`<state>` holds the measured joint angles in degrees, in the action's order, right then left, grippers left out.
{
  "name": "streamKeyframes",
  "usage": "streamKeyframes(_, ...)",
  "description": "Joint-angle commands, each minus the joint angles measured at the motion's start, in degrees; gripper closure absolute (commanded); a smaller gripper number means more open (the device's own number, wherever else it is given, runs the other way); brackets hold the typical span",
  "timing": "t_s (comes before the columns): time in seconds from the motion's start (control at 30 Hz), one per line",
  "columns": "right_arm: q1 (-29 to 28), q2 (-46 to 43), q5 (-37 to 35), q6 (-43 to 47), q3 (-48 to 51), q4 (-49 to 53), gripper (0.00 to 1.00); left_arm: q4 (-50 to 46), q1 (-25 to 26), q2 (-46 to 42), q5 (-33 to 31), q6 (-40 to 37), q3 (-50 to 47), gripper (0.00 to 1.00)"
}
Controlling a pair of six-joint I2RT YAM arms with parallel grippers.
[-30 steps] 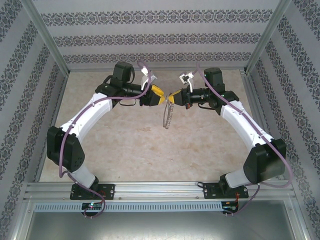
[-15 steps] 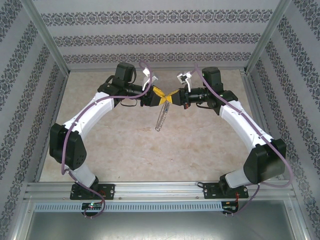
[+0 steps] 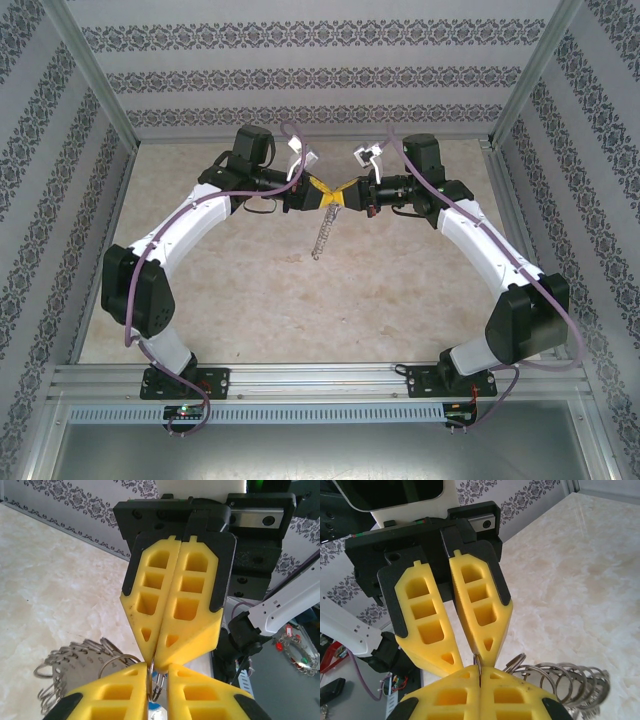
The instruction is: Put the keys on the keyring
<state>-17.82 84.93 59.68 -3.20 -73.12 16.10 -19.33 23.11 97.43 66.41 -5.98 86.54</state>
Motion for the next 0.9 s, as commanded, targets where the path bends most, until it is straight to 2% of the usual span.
streamKeyframes(0.0, -0.6, 0.3, 1.4, -0.3, -1.7, -3.1, 1.00, 1.6, 1.1, 0.9, 2.2, -0.3, 1.6, 0.92)
streamKeyframes(0.1, -0.6, 0.4, 1.4, -0.7, -1.8, -3.7, 1.00, 1.8, 1.2, 0.8, 2.4, -0.3, 1.0, 1.00)
streamKeyframes(0.23, -0.4, 0.4, 1.1, -1.8, -2.1, -4.5, 1.00, 2.7, 1.4, 0.8, 2.1, 0.2, 0.6, 1.00)
streamKeyframes(0.37, 0.9, -1.2, 0.2, -4.6, -1.3, -6.1, 0.59, 7.3, 1.4, -0.6, -0.4, 2.3, -1.5, 1.00)
streamKeyframes(0.43, 2.0, -3.0, -0.2, -6.1, 0.0, -7.3, 0.50, 10.6, 1.4, -1.5, -1.6, 4.0, -3.0, 1.00)
streamKeyframes(0.6, 3.9, -8.7, -4.2, -11.5, 5.6, -11.4, 0.43, 20.6, 1.3, -4.1, -4.5, 10.0, -7.5, 1.00)
streamKeyframes(0.7, 4.7, -12.7, -12.9, -16.8, 10.3, -14.1, 0.39, 24.7, 1.4, -5.4, -5.6, 12.5, -9.5, 1.00)
streamKeyframes(0.77, 5.5, -15.4, -18.3, -23.1, 15.4, -19.5, 0.37, 27.0, 1.4, -6.5, -6.7, 13.8, -10.9, 1.00)
streamKeyframes(0.87, 6.1, -17.9, -18.8, -31.7, 23.0, -32.5, 0.41, 30.7, 1.4, -7.6, -8.1, 15.8, -12.7, 1.00)
